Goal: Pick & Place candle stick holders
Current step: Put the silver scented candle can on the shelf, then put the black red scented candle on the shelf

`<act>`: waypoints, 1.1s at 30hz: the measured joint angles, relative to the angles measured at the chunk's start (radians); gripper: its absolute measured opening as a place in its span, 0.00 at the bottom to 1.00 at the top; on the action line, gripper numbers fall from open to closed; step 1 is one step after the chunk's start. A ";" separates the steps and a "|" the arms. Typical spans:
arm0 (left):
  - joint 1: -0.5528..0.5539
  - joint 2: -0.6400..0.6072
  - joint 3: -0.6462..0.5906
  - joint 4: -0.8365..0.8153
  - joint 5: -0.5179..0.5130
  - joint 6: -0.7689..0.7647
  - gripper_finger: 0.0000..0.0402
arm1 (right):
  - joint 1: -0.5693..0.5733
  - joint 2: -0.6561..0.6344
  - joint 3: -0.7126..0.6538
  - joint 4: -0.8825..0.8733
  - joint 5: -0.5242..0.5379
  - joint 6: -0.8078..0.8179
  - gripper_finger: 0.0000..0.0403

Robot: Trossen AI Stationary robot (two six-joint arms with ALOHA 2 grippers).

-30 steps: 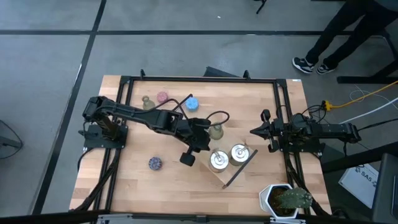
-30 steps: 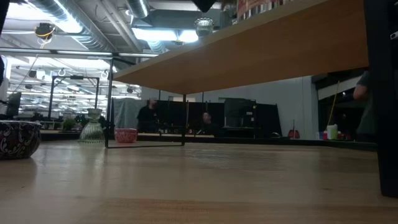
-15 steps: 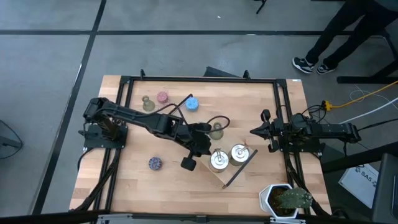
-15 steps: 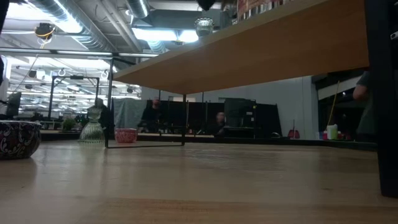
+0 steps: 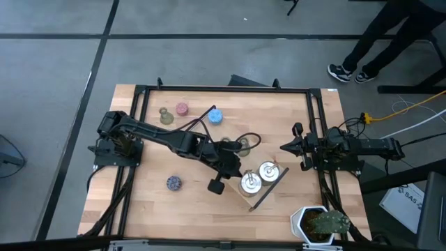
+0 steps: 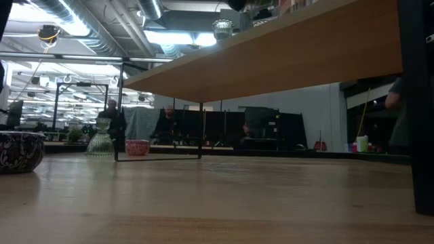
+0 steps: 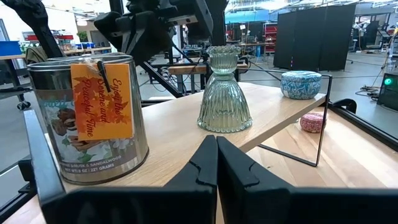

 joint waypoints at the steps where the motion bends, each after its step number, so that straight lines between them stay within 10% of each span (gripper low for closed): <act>1: 0.000 0.000 0.000 0.009 0.003 0.000 0.00 | 0.000 0.000 0.000 0.000 0.000 0.000 0.00; 33: -0.001 -0.008 0.056 -0.074 0.022 -0.006 0.00 | 0.000 0.000 0.000 0.000 0.000 0.000 0.00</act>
